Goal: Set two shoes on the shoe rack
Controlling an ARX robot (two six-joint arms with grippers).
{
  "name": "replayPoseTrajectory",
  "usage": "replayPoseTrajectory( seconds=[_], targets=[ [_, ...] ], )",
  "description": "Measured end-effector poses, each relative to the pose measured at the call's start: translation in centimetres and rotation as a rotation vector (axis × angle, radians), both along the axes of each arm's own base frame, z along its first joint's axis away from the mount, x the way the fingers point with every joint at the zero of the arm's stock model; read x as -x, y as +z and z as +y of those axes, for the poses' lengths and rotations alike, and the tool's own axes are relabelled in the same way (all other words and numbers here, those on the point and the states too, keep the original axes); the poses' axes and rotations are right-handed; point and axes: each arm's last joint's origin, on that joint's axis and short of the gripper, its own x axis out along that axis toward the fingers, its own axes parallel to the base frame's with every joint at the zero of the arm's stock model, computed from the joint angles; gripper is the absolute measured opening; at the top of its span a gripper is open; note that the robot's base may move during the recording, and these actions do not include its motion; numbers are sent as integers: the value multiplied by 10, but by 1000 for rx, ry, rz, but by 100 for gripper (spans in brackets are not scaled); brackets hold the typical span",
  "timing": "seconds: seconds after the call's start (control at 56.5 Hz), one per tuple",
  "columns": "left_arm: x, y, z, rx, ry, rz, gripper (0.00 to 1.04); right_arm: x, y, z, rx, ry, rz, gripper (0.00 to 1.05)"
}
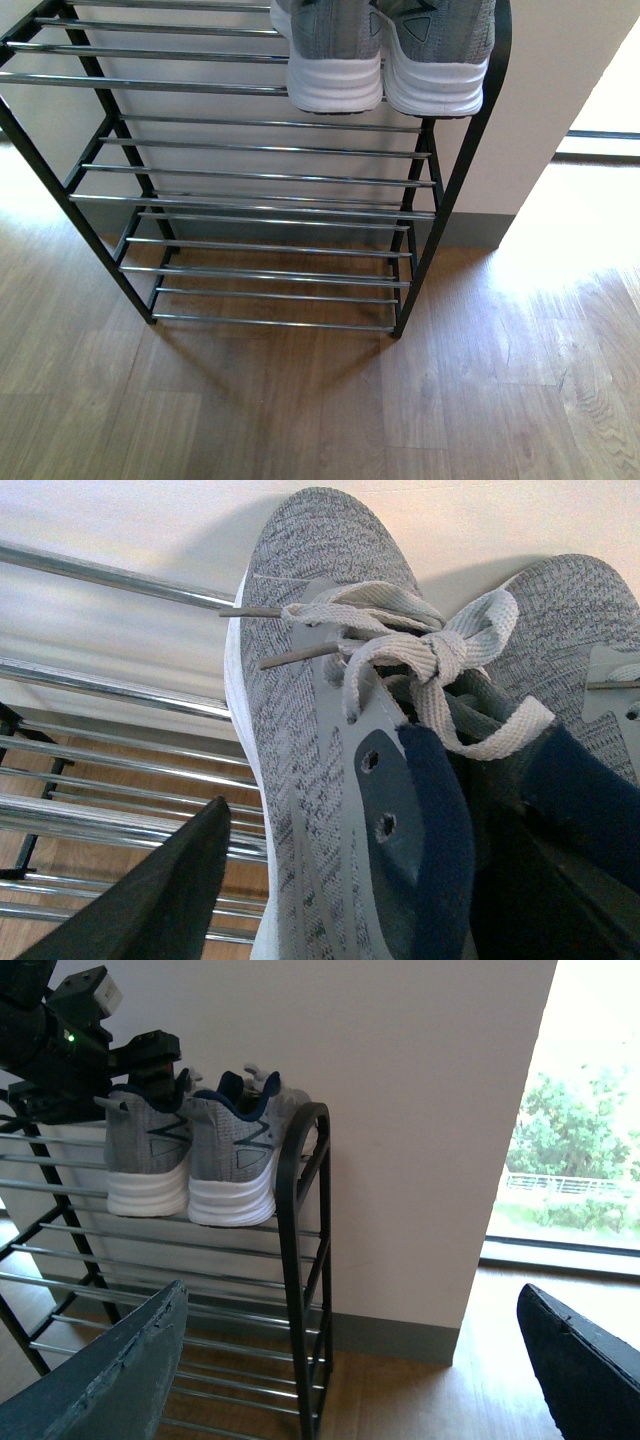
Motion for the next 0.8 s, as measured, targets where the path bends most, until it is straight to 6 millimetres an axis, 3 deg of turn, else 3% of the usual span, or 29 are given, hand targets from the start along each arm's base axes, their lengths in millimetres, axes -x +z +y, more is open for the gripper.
replayPoseTrajectory(
  seconds=[0.106,0.354,0.673,0.797],
  targets=[
    [-1,3,1,-7,-2,-19,97,0,0,0,0,0,0,96],
    [26,38,11,25,-20,-151,95,0,0,0,0,0,0,96],
    [99,70,48,51,-7,-365,95,0,0,0,0,0,0,96],
    [142,79,81,56,21,-454,95,0,0,0,0,0,0,96]
  ],
)
